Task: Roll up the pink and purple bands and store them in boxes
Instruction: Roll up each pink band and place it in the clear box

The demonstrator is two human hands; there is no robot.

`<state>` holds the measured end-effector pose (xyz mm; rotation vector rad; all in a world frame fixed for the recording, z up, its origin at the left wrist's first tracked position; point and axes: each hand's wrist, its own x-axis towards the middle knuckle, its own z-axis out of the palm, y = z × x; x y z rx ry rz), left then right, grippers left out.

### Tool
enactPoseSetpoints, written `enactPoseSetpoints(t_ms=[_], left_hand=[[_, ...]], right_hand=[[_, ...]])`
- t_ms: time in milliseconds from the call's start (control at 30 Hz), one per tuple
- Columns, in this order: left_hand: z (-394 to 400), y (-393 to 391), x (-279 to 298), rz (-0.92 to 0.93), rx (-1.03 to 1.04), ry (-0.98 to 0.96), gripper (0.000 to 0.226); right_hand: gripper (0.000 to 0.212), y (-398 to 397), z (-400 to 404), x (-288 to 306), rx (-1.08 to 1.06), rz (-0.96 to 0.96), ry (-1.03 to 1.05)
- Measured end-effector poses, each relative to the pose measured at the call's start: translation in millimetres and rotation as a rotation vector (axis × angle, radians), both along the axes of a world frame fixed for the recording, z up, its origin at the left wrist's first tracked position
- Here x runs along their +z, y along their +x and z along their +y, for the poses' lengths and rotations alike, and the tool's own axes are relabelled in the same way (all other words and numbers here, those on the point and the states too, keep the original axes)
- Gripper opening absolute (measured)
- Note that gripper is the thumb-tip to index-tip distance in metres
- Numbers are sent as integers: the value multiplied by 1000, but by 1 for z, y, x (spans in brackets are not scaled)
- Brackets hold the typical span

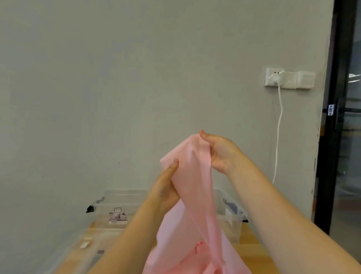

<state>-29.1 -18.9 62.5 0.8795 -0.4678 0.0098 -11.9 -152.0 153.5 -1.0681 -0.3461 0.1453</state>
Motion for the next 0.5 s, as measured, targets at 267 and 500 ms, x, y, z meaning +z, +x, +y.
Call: enactPoseSetpoints(t_ms=[267, 500], left_hand=[[-5, -9, 0, 15, 237, 353, 34], [13, -11, 76, -3, 224, 248, 24]], right_hand=[[28, 11, -8, 3, -346, -75, -184], [57, 8, -28, 7, -137, 194, -54]])
